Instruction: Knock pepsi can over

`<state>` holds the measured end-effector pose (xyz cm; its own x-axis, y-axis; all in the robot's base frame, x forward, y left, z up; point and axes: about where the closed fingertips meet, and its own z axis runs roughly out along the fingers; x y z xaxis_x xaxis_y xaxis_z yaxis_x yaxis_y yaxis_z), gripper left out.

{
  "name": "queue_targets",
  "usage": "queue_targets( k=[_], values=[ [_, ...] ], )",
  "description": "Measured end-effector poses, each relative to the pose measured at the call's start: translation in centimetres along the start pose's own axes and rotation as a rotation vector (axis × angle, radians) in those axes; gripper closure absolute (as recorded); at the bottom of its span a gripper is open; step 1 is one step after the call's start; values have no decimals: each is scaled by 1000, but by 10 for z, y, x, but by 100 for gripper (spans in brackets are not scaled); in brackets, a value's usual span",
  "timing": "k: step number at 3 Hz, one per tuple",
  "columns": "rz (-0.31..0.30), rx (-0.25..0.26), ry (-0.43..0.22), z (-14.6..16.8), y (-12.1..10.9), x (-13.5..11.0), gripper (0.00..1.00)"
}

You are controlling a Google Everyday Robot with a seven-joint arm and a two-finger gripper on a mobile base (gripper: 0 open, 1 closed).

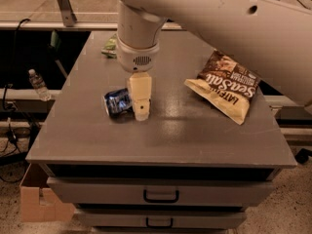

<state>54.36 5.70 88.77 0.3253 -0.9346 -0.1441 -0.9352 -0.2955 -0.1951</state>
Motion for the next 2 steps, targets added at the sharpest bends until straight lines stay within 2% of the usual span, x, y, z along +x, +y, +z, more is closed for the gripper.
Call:
queue_targets(
  k=[1, 2],
  values=[
    [36, 2, -73, -12, 2, 9, 0],
    [96, 48, -198, -43, 0, 44, 0]
  ],
)
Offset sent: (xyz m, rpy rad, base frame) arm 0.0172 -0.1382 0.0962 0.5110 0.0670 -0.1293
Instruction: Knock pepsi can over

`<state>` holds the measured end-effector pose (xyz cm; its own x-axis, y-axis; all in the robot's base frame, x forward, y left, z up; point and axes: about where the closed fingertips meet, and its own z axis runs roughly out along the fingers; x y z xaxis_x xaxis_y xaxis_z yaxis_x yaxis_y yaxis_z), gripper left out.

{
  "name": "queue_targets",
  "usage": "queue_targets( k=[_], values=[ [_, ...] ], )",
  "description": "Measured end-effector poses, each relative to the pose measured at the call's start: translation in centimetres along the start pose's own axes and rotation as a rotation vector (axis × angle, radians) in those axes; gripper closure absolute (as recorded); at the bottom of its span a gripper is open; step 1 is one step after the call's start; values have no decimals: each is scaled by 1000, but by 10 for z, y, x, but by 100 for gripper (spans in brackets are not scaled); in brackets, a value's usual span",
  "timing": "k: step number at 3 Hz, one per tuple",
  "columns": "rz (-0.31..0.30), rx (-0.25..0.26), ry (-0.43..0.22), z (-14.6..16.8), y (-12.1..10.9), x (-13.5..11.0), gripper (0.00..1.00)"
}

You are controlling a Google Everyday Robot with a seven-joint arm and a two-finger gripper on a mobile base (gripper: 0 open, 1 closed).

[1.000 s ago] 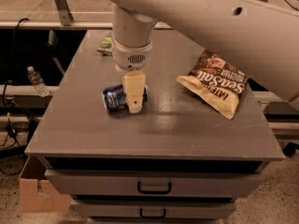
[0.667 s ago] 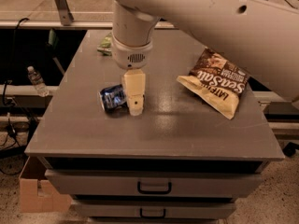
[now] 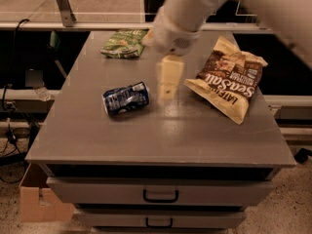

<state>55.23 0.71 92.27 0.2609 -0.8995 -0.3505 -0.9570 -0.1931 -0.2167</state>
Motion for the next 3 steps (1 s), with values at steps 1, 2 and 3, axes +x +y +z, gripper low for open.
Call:
queue_targets(
  k=[1, 2, 3],
  values=[
    [60, 88, -137, -65, 0, 47, 0],
    [131, 178, -216, -118, 17, 88, 0],
    [147, 197, -233, -128, 21, 93, 0]
  ],
)
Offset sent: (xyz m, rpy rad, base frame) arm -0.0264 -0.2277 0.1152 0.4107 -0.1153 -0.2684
